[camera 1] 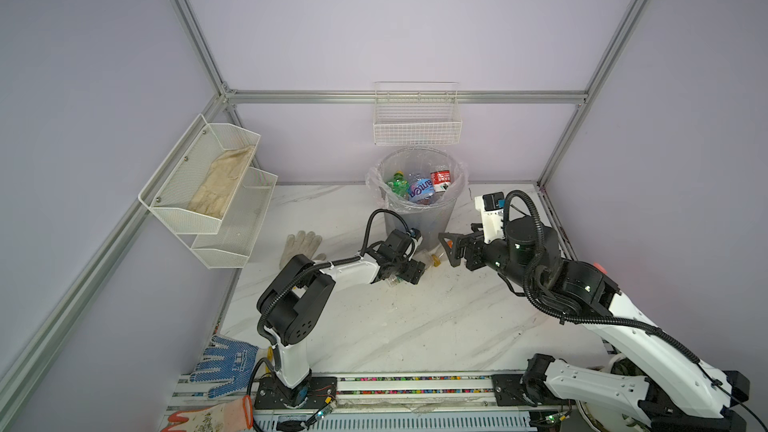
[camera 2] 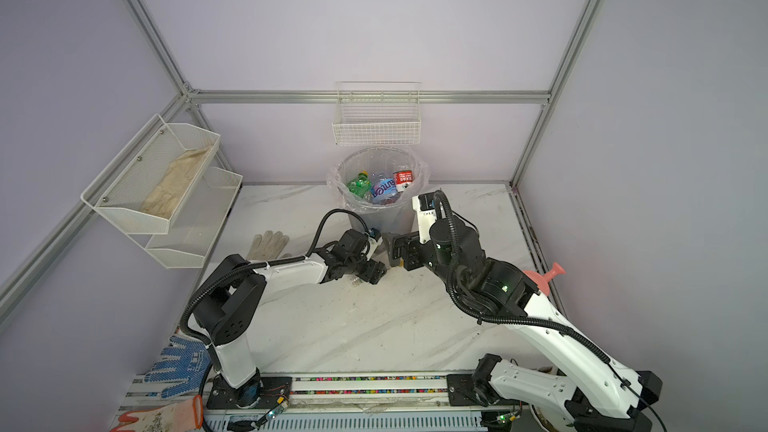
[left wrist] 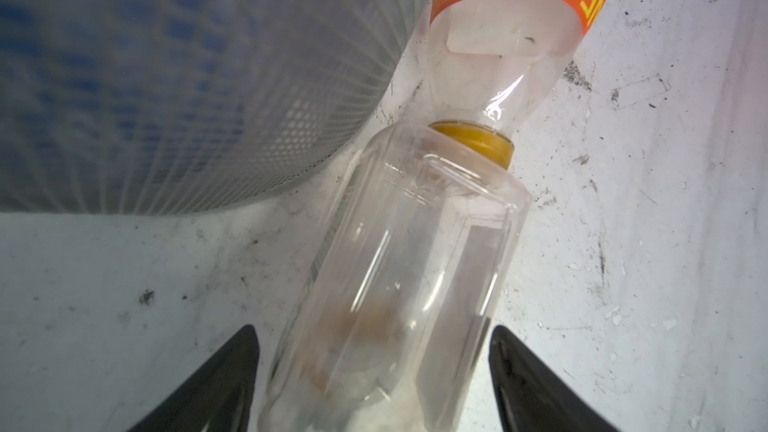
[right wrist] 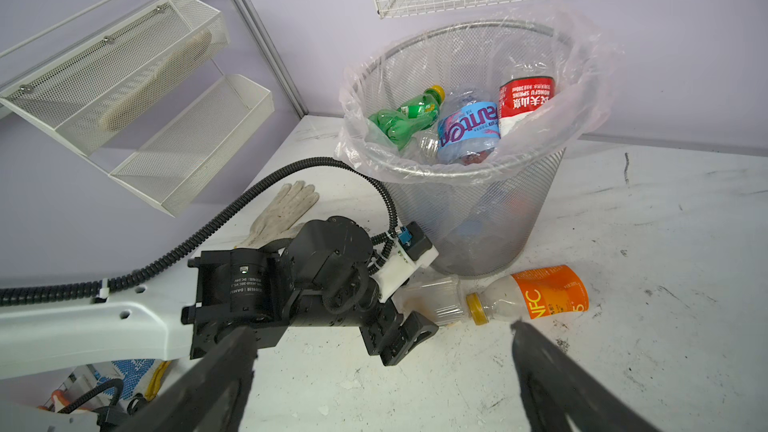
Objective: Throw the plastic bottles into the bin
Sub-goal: 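Close the left gripper around the clear bottle's body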
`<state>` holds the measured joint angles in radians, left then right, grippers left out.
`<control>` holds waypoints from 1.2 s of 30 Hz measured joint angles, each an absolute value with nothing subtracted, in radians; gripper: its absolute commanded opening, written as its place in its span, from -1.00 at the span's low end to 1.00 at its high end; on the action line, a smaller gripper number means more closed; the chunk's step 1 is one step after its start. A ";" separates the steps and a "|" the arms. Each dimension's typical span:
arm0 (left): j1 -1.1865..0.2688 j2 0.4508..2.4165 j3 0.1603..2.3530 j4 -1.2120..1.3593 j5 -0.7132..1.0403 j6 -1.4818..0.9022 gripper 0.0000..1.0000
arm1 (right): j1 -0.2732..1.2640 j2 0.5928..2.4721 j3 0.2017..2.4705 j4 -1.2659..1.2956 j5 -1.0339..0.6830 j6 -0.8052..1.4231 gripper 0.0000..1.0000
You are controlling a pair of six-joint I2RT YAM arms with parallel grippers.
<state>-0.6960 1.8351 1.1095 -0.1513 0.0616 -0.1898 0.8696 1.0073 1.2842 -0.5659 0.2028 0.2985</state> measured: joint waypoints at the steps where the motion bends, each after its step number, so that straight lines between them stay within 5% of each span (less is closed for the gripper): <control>1: -0.697 1.835 1.110 -0.151 0.058 -0.190 0.60 | 0.870 1.007 1.284 -0.566 0.203 0.299 0.95; 12: -0.740 1.829 1.109 -0.157 -0.004 -0.172 0.01 | 0.870 1.007 1.284 -0.566 0.205 0.299 0.95; 36: -0.819 1.522 0.989 -0.233 -0.105 -0.204 -0.09 | 0.870 1.009 1.284 -0.566 0.206 0.301 0.95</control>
<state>-0.8188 1.5219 0.9886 -0.2329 -0.1047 -0.2035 0.8696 1.0092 1.2842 -0.5659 0.2058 0.3012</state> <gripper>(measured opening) 0.529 0.975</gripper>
